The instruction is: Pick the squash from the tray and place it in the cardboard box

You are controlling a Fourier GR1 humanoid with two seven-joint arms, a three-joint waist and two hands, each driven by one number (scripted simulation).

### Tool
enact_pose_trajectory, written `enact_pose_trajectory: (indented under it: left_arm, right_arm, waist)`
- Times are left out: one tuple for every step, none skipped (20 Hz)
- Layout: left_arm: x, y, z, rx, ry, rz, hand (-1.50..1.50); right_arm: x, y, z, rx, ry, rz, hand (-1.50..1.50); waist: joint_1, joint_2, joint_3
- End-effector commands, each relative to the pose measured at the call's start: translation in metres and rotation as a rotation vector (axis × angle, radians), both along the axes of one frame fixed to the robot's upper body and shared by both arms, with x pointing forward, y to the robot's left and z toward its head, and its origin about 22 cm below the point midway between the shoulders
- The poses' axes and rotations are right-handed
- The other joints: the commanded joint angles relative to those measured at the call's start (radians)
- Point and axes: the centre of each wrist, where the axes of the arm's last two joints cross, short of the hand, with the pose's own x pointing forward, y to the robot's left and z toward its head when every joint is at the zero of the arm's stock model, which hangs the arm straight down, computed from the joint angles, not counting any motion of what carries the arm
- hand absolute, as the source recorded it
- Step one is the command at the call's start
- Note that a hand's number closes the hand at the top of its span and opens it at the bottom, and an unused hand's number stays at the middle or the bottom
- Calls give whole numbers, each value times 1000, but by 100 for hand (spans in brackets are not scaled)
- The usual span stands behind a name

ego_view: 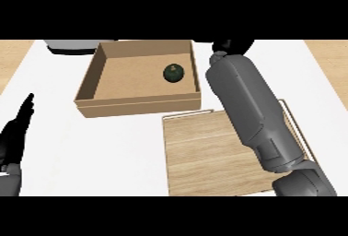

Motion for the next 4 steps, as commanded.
enact_pose_trajectory:
  left_arm:
    - [-16,7,-6,1,17,37,0]
    - [-10,11,6,-4,22,42,0]
    - [-18,4,-5,-5,13,39,0]
    - [-22,22,-8,16,8,35,0]
  right_arm:
    - [-20,-6,-5,16,47,45,-150]
    - [-26,-18,-23,20,78,51,-150]
    - [-28,-7,-12,-7,104,58,-150]
    - [-35,-7,-9,-16,105,78,-150]
  waist:
    - [-17,-10,1]
    - [-23,-8,2]
    - [-32,-19,0]
    - [-27,-8,-1]
